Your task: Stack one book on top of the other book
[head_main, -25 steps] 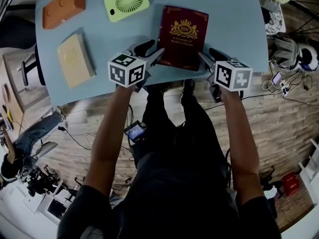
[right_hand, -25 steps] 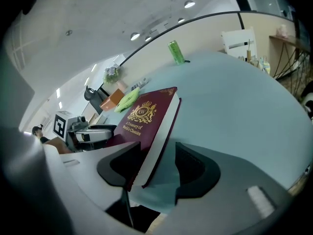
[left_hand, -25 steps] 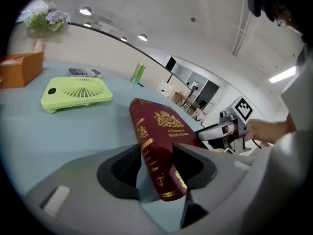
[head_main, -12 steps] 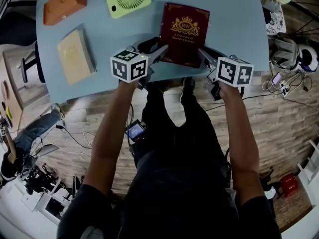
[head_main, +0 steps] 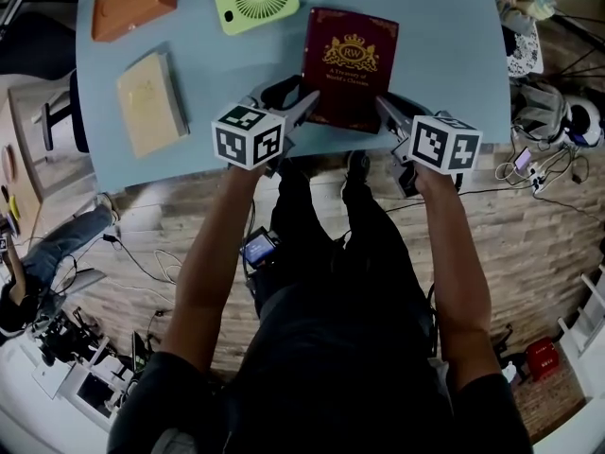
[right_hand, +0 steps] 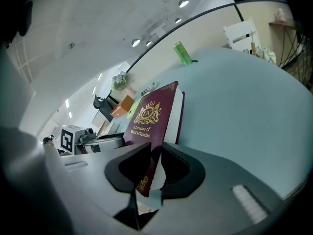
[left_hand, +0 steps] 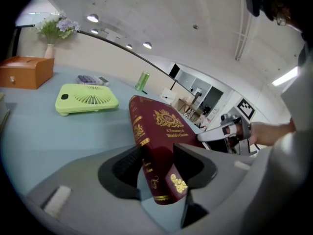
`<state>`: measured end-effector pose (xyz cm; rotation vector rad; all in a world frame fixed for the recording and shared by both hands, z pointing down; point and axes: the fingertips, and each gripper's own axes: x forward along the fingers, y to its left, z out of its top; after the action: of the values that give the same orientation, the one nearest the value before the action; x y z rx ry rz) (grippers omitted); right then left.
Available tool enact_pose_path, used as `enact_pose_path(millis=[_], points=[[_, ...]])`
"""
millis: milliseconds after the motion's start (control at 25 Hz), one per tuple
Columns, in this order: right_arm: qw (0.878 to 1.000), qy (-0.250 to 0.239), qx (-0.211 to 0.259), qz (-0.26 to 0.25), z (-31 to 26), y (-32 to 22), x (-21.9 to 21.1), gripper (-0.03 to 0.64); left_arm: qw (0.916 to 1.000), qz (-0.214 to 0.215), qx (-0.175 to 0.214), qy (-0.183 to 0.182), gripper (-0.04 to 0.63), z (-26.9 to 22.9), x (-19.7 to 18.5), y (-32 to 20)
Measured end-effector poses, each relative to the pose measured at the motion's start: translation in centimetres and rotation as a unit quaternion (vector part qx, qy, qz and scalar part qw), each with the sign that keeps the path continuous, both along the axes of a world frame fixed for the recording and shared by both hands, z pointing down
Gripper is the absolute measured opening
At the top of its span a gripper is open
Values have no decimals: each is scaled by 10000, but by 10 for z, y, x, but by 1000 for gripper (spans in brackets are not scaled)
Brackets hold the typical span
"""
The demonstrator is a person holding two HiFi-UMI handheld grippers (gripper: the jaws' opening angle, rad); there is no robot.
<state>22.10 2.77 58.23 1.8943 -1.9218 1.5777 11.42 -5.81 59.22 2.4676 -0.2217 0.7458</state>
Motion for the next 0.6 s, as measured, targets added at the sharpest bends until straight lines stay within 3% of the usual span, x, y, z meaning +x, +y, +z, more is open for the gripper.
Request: enact_pose_path(millis=[400,600], points=[[9997,104,160,-176,-26,-18,-18,63,9991,-155,381,51,224,-26,-23,-12],[9990,170,237,-338,-39,-41,-48,63,9984,-303,458,117,224,-39,-55,-31]])
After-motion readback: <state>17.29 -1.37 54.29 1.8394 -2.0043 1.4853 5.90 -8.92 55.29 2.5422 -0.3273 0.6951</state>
